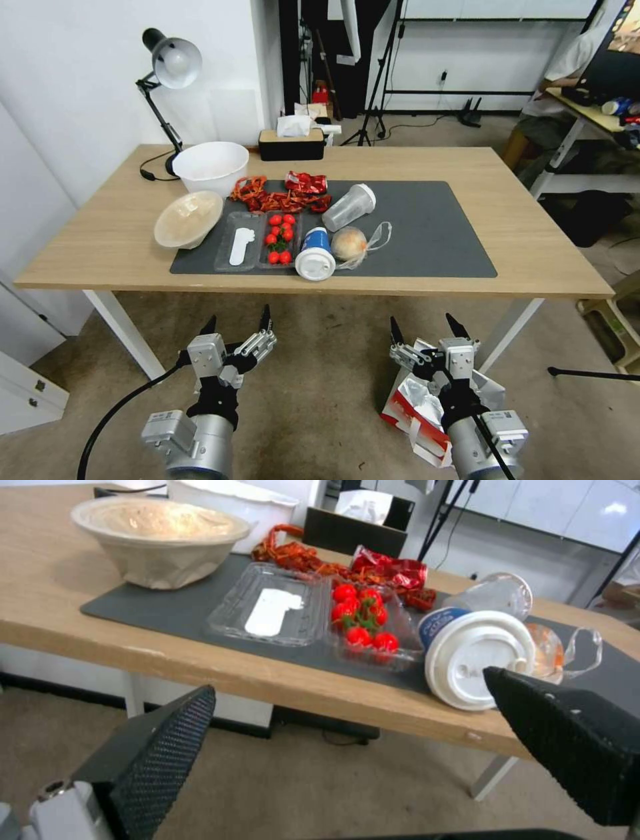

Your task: Pick up the food delivery bag from the floor and place it on the table.

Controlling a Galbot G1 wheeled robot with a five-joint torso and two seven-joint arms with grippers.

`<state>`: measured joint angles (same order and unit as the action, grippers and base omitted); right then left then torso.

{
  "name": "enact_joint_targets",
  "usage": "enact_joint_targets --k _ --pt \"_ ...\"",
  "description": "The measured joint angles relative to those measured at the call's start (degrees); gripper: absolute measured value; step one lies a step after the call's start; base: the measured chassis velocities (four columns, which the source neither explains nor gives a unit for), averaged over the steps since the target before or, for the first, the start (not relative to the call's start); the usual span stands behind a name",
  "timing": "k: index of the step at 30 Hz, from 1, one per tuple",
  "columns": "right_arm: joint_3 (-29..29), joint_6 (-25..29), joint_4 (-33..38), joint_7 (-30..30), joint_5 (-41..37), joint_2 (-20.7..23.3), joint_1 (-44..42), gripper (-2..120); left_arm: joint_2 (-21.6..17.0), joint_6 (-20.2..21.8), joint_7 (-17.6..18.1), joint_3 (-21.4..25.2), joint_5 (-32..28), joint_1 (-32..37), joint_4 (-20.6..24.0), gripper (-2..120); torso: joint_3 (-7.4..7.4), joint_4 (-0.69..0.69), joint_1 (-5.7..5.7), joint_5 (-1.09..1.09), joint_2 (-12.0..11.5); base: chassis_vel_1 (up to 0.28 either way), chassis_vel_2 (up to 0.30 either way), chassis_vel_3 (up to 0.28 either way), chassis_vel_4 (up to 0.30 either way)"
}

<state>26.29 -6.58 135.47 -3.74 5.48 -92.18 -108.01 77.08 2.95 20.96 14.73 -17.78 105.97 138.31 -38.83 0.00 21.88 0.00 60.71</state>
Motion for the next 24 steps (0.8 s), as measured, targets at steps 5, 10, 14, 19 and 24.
enact_joint_targets --k 5,10,14,19,24 --pt "0.07 0.02 0.03 0.02 0.06 0.02 0.03 100 -0.05 0.00 0.00 0.03 -0.02 -0.13 -0.22 100 0.66 0.00 -0.51 0.00 -1.17 0.000 0.000 0.000 0.000" --pt "0.14 0.22 0.05 0.02 0.15 0.02 -0.08 100 -0.10 -0.21 -0.12 0.01 0.08 -0.16 -0.84 100 1.68 0.00 -1.29 0.00 -2.98 0.000 0.000 0.000 0.000" --pt "0.14 0.35 0.03 0.02 0.39 0.03 -0.08 100 -0.11 -0.91 -0.18 0.09 0.48 -0.20 -1.37 100 2.27 0.00 -1.77 0.00 -4.05 0.000 0.000 0.000 0.000" --pt "0.31 0.60 0.10 -0.08 0.75 0.03 -0.12 100 -0.14 -2.17 -0.61 0.24 1.48 -0.20 -2.09 100 3.18 0.00 -2.48 0.00 -5.64 0.000 0.000 0.000 0.000" --pt "0.82 0.63 0.16 -0.56 0.33 0.03 -0.02 100 -0.36 -2.57 -0.86 0.54 2.23 -0.48 -2.92 100 3.86 0.00 -2.99 0.00 -6.84 0.000 0.000 0.000 0.000"
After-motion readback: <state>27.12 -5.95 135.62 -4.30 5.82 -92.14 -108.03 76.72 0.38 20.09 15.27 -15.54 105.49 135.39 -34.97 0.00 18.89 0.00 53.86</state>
